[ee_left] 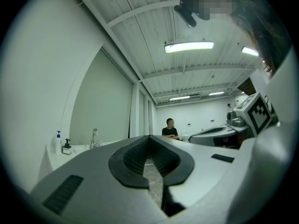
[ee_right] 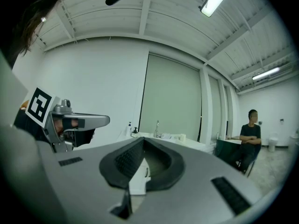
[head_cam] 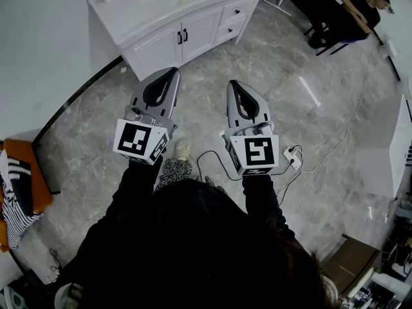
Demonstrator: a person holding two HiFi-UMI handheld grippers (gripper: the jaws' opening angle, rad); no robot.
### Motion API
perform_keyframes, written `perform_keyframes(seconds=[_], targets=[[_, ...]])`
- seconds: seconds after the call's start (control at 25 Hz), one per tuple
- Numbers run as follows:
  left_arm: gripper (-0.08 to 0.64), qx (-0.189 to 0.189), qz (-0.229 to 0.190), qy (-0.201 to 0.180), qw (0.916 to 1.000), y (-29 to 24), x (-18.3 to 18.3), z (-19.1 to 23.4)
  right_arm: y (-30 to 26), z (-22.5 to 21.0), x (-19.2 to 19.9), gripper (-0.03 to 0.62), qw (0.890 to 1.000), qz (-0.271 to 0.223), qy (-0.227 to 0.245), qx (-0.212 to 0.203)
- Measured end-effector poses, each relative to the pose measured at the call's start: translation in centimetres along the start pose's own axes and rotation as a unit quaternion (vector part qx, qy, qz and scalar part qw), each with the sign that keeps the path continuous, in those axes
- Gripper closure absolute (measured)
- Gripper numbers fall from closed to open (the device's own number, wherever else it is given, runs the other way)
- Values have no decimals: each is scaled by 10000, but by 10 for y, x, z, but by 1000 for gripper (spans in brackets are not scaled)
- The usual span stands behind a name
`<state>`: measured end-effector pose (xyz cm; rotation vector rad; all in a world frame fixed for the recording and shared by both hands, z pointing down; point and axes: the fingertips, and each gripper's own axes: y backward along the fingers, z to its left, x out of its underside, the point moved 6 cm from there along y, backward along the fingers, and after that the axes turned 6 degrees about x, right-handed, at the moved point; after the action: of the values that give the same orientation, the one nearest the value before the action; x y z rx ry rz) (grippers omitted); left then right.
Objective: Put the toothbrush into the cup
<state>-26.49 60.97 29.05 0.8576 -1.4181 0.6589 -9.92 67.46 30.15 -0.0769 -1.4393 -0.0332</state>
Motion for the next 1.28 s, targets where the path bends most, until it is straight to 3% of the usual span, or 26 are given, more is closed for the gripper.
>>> perform_keyframes(seconds=[0.16, 0.76, 1.28], targets=[[552, 123, -152, 4, 9998, -31, -2, 32, -39, -11, -3, 586, 10000, 31, -11, 73], [552, 318, -109, 182, 9993, -109, 6, 150, -174, -18, -12, 587, 9997, 84, -7, 217], [552, 369, 77, 290, 9989, -160, 25, 177, -221, -53, -3, 586, 9990, 144, -109, 398]])
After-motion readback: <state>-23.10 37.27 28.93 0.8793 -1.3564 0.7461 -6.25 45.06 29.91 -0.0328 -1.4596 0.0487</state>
